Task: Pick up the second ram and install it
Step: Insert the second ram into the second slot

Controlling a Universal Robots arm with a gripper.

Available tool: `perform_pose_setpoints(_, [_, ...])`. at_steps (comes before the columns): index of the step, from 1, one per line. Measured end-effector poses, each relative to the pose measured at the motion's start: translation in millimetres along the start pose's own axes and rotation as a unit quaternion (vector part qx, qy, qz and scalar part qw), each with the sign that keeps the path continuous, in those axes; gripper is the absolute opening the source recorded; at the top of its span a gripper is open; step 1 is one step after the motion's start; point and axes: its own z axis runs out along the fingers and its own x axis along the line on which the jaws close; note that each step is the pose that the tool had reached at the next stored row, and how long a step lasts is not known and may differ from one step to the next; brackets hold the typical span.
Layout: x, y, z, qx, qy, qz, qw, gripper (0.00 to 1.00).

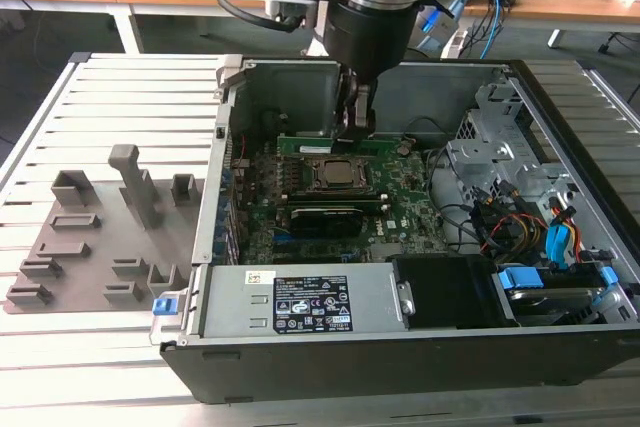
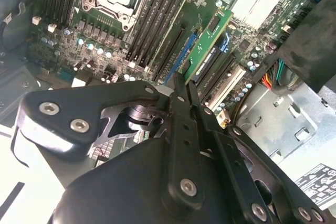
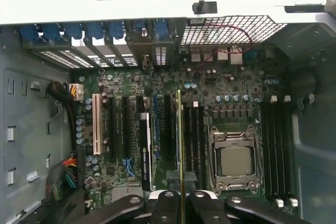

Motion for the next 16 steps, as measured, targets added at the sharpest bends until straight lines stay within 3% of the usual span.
perform_pose_setpoints(5, [-1.4,-6.7,1.2,0.0,0.0004,0.0,1.0,0.14])
perform_pose_setpoints(11, [-10.0,-11.9,5.6,0.0,0.0006,0.0,1.0,0.14])
perform_pose_setpoints(14, [-10.9,-12.0,8.9,-0.0001,-0.0022,0.0,1.0,0.14])
perform_pose_setpoints(15, [-11.0,-12.1,9.6,-0.0004,-0.0081,-0.001,1.0,0.14])
perform_pose_setpoints(16, [-11.0,-12.1,9.6,-0.0012,-0.0267,-0.002,0.9996,0.14])
